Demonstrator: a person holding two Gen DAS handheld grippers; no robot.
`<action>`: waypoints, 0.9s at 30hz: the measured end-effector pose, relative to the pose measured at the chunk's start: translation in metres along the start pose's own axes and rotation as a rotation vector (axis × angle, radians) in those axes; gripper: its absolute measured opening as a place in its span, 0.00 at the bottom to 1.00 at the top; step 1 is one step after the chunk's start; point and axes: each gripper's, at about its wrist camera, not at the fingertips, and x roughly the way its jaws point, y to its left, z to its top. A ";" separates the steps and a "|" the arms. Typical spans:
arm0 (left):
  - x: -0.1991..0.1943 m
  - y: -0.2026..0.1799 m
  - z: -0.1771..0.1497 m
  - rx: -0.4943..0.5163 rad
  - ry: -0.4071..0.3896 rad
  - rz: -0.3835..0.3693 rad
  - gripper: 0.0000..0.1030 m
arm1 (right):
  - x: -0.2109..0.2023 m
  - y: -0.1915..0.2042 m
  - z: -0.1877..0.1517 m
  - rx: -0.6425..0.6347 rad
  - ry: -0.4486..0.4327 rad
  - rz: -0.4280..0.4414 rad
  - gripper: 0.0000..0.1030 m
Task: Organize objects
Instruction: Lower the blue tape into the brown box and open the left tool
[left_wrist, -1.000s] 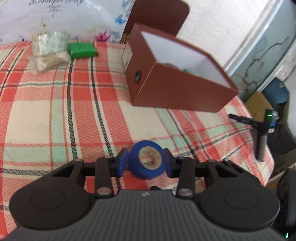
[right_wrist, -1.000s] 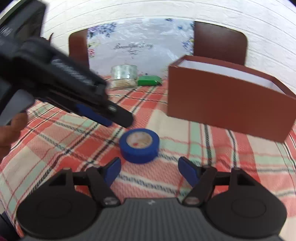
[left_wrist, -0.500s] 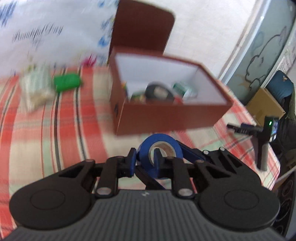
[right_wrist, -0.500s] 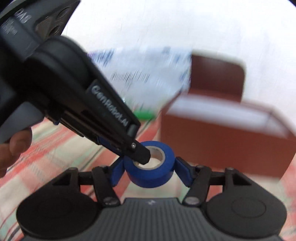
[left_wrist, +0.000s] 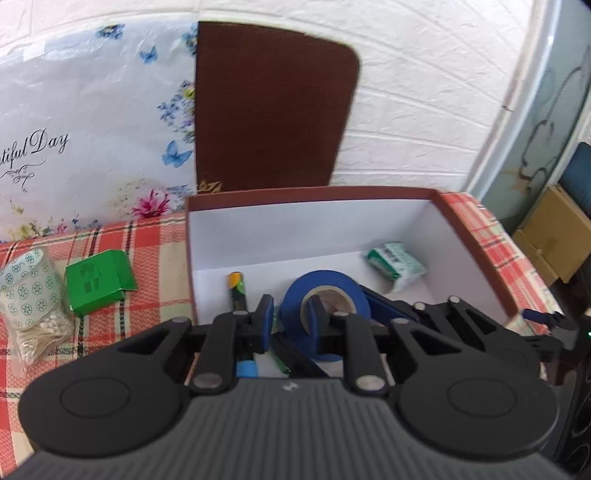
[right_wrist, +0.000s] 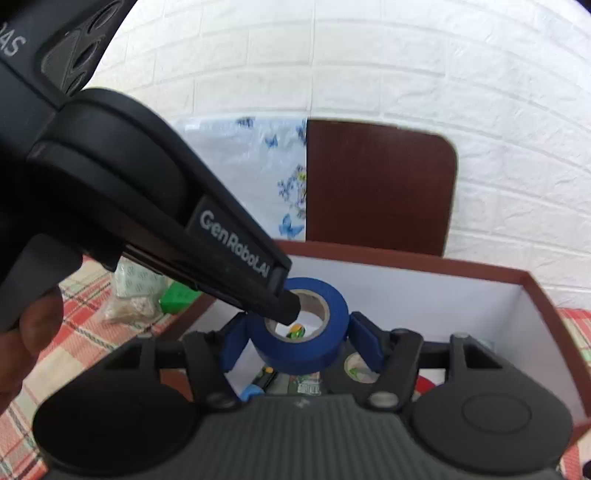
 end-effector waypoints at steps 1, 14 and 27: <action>0.003 0.000 -0.001 0.003 0.003 0.019 0.23 | 0.005 -0.001 0.000 0.004 0.009 -0.001 0.61; -0.041 0.001 -0.014 0.033 -0.090 0.139 0.43 | -0.031 0.004 -0.004 0.031 -0.029 -0.073 0.61; -0.086 0.032 -0.077 0.023 -0.125 0.209 0.50 | -0.095 0.013 -0.031 0.158 -0.029 -0.093 0.64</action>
